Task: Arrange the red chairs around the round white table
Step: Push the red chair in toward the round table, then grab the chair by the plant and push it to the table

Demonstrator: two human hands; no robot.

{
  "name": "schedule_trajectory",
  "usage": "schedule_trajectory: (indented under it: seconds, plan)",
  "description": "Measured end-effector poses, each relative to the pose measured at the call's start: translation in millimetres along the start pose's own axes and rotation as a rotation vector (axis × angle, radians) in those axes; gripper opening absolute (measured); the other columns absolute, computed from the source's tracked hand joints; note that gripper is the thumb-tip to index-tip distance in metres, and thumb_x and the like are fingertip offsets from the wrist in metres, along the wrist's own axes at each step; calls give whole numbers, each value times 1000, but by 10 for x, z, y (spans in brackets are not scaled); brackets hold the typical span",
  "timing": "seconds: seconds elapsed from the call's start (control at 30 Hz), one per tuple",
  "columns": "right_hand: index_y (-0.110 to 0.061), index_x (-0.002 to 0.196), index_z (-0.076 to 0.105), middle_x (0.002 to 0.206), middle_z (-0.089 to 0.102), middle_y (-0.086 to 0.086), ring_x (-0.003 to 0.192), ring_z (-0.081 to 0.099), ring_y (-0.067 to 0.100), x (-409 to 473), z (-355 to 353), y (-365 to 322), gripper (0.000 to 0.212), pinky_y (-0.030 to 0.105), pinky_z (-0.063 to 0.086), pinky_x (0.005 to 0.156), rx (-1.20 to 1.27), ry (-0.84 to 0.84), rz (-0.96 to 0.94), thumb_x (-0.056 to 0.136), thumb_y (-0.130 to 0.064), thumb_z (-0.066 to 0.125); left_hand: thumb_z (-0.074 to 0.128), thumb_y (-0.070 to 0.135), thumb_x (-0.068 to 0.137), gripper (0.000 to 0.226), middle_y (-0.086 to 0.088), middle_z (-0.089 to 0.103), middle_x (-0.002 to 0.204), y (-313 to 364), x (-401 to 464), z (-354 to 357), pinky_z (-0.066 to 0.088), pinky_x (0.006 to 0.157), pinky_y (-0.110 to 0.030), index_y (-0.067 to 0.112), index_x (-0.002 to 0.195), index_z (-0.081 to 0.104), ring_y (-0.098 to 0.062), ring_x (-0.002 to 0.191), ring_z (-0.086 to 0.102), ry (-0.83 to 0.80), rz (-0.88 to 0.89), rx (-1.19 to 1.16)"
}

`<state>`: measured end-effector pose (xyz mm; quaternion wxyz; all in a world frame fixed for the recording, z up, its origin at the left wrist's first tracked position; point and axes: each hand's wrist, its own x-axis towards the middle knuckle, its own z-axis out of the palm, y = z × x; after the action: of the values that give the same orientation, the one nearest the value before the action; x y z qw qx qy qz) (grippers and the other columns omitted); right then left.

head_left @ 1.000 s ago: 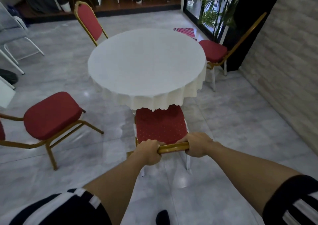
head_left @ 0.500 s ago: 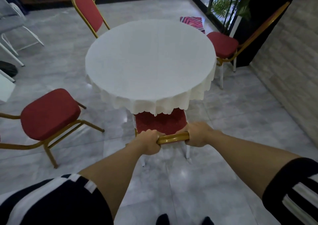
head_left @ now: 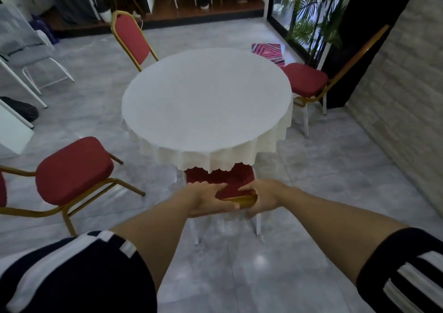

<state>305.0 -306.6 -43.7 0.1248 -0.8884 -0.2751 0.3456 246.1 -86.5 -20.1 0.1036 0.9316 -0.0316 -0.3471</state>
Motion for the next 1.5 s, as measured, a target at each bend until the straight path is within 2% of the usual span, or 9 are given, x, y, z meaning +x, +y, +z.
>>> schedule_trajectory:
  seconds: [0.1,0.23,0.53,0.77,1.03,1.17,1.27,1.4,1.5]
  plan:
    - [-29,155,52,148,64,0,134,60,26,-197,-304,134,95,41,49,109,49,60,19,73,-59,90,32,91,86,94,-9,51,157,361,-4,-345,40,113,-47,35,162,28,-35,139,51,109,47,19]
    - [-24,162,43,157,56,6,140,55,26,-456,-759,409,101,38,44,113,55,196,84,78,-58,88,34,73,98,76,-9,46,161,836,119,-777,38,115,-53,32,162,29,-37,143,47,239,0,98]
    - [-14,167,30,175,27,11,159,28,33,-1403,-1505,1453,104,47,26,126,110,409,272,92,-82,53,35,69,100,78,-7,29,170,2234,239,-1358,19,120,-60,29,165,19,-36,155,27,327,6,257]
    - [-20,165,35,172,35,10,155,36,34,-2001,-1859,2329,95,41,31,121,85,474,332,94,-82,48,35,66,102,75,-10,25,172,3204,580,-1537,12,123,-64,31,166,16,-38,156,25,335,84,286]
    - [-21,168,28,173,32,8,155,35,33,-2144,-2411,3400,103,42,32,122,116,516,443,90,-84,52,42,71,97,82,-9,32,169,4202,1498,-1968,24,122,-58,27,164,25,-38,152,33,368,237,267]
    - [-26,169,25,174,31,6,156,36,31,-2063,-2746,4008,135,49,33,124,134,564,495,64,-110,40,48,64,97,74,-11,44,161,4620,2013,-2298,36,118,-48,23,158,40,-36,145,43,296,325,241]
    - [-25,169,25,174,30,4,156,35,30,-2006,-3046,4397,130,49,33,124,151,583,523,69,-106,43,43,71,76,86,-11,51,155,4783,2382,-2603,40,115,-54,24,149,49,-36,138,50,310,320,233]
    - [-21,169,22,175,28,4,157,33,29,-1887,-3491,4804,116,46,31,125,191,596,509,83,-92,53,42,68,83,81,-14,46,158,5080,2909,-3066,32,116,-63,32,155,39,-43,141,45,342,317,266]
    - [-18,169,21,175,28,5,158,32,28,-1757,-3738,5129,117,44,30,125,215,594,501,84,-90,56,43,71,81,70,-12,57,146,5301,3218,-3290,35,112,-65,36,141,49,-42,132,54,308,340,268]
